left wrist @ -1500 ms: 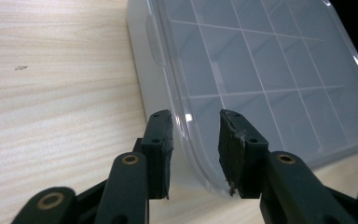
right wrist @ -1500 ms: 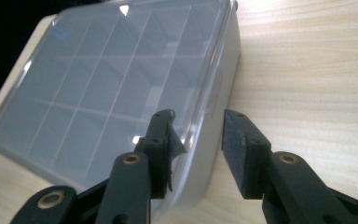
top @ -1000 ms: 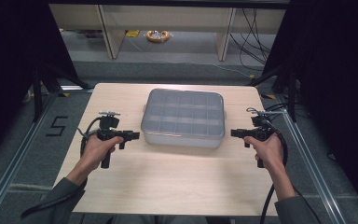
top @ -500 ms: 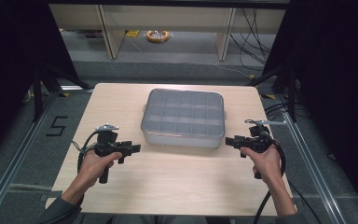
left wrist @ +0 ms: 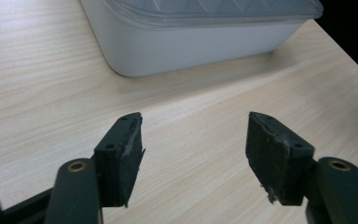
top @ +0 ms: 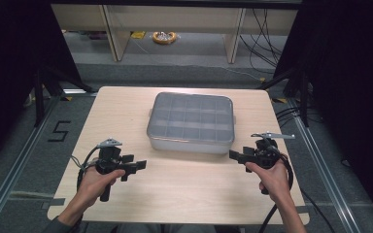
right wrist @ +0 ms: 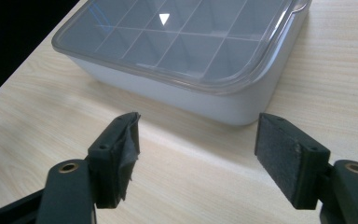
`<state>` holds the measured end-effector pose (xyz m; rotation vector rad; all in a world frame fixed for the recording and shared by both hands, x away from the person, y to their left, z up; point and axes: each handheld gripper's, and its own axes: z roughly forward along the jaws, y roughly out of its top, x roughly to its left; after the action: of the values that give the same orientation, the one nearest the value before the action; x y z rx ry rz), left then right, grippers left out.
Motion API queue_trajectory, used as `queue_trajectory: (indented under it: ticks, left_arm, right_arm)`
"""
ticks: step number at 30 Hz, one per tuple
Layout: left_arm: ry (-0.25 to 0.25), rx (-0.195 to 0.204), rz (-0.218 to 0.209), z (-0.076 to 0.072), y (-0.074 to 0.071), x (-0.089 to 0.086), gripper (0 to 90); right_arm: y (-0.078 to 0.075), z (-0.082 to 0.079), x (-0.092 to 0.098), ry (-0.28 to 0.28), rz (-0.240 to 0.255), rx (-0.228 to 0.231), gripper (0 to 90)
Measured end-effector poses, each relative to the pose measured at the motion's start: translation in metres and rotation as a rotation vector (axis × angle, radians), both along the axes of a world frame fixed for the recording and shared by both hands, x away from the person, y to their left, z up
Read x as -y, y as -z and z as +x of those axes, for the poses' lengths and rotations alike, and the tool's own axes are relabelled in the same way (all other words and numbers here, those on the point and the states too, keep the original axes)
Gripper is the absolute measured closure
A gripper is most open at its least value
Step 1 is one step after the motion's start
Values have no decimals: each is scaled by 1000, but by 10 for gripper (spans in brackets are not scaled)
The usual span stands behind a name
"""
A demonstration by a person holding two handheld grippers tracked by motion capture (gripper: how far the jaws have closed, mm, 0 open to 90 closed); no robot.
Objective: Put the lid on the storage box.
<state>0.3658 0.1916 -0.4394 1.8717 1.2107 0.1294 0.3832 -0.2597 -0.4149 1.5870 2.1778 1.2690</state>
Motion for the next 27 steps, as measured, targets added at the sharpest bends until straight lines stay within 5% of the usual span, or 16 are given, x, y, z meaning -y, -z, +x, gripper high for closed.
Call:
queue_trajectory:
  ticks: [11,18,23,25,27]
  left_arm:
    - [31,14,13,-20,7,7,293]
    - [61,20,32,-34,13,8,277]
    - [80,36,46,-42,14,9,273]
    - [94,43,67,-45,16,9,270]
    - [101,49,83,-50,19,10,270]
  right_arm:
    - [7,-17,-8,-25,21,28,186]
    - [13,-33,-13,-43,56,16,178]
    - [19,-36,-14,-71,32,42,180]
    - [19,-40,-17,-68,49,12,180]
    - [23,-40,-17,-87,31,48,180]
